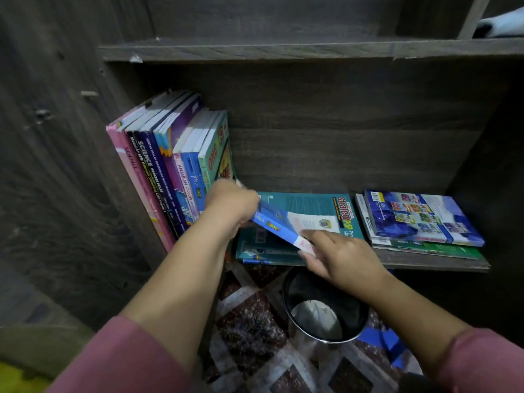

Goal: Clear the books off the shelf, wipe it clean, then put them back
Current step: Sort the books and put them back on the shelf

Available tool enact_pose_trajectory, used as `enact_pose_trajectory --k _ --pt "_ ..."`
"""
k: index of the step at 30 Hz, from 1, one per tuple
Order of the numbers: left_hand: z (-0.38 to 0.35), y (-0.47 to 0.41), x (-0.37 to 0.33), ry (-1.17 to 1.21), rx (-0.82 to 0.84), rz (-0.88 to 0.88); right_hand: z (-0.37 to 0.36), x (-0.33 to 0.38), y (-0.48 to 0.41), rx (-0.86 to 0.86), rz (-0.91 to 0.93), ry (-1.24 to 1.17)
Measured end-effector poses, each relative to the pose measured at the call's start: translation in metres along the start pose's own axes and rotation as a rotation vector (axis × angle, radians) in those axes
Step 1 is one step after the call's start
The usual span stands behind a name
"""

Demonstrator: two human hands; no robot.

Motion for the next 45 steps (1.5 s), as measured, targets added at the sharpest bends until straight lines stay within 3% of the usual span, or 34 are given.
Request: enact_pose_trajectory --k 3,7,14,19,23,31,41,43,45 --pt "0.020 0.019 -0.038 -0.250 -0.137 -0.310 0.002 -0.001 -0.005 0.195 -0.109 -0.086" --pt "0.039 0.044 -0.073 -0.535 -0.333 -0.625 -0.016 -0.014 0.000 0.558 -0.270 0.017" --pt "0.044 0.020 -0.055 -0.782 -0.457 -0.691 -0.038 -0.038 0.010 0.759 -0.407 0.117" --pt "0.036 0.015 -0.043 -0.745 -0.548 -0.684 -0.056 -0.061 0.021 0.853 -0.489 0.267" --pt "0.041 0.015 -0.039 -0.855 -0.749 -0.690 -0.064 -0.072 0.025 0.854 -0.481 0.291" --pt "0.042 0.008 -0.036 -0.923 -0.812 -0.614 -0.061 -0.066 0.019 0.872 -0.472 0.257" --pt "0.039 0.010 -0.035 -0.948 -0.809 -0.520 -0.001 -0.060 -0.025 0.246 -0.339 0.399" --pt "0.037 0.011 -0.034 -0.977 -0.821 -0.504 0.006 -0.070 -0.022 0.274 -0.409 0.405" --pt "0.033 0.011 -0.032 -0.990 -0.818 -0.498 0.006 -0.086 -0.014 0.418 -0.507 0.429"
Point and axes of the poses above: each hand's wrist, its own y-axis away from the middle knuckle, its own z-axis out of the back of the hand, x = y × z, the point moved 4 cm from there along -y, towards the middle knuckle, and after that the axes turned 5 degrees about -z, right-handed, at the moved point
